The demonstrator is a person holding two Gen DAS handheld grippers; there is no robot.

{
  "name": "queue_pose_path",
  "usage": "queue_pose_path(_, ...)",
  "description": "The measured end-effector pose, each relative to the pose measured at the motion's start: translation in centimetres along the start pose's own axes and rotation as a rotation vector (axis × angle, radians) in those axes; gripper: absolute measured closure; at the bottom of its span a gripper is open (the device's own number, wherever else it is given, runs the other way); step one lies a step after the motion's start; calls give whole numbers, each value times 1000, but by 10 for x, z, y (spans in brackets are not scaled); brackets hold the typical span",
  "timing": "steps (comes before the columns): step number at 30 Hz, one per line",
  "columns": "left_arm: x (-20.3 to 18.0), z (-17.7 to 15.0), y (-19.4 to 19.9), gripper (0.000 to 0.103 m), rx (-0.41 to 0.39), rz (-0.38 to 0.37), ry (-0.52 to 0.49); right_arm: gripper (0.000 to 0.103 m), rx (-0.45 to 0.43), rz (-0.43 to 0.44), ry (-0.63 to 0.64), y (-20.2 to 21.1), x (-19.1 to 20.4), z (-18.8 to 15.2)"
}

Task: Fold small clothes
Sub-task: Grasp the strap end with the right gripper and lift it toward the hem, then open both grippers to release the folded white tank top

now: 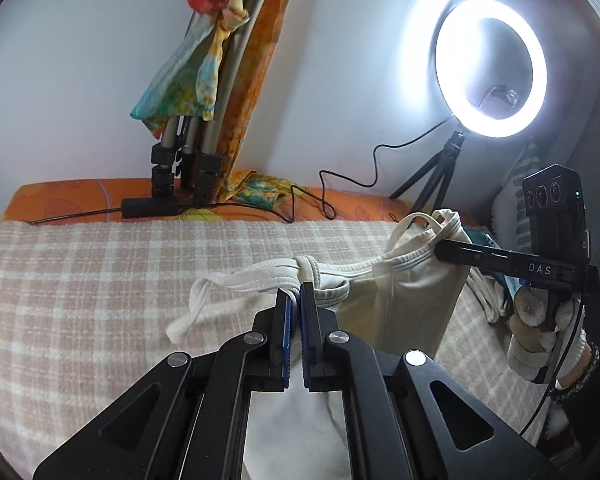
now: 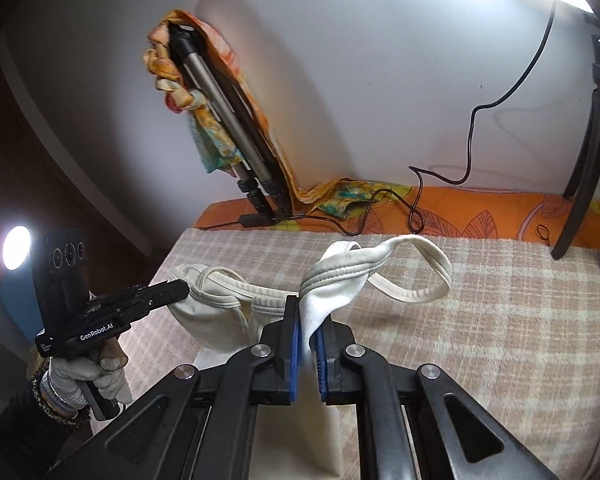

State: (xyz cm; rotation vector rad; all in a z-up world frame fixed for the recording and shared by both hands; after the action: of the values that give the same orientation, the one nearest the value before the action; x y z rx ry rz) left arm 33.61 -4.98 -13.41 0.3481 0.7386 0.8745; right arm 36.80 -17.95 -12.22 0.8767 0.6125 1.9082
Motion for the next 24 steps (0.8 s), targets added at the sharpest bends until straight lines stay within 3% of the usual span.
queue_pose_path(14, -37, -67, 60, 100, 6, 20, -21, 98, 4, -1, 30, 58, 47, -81)
queue_pose_path(24, -41, -146, 67, 100, 112, 58, -26, 98, 32, -59, 72, 62, 56, -160)
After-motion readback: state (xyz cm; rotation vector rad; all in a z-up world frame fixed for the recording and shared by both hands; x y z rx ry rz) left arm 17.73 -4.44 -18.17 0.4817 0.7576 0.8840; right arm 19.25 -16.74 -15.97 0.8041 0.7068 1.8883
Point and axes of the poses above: each gripper's, at about its wrist camera, not at the fingertips, and y roughly against the way its jaws point, x to its left, z to its top, the point moved 10 cm from there along -y, roughly the way its jaws point, and after that the axes turned 9 degrees about -z, right-handed, at the moved point
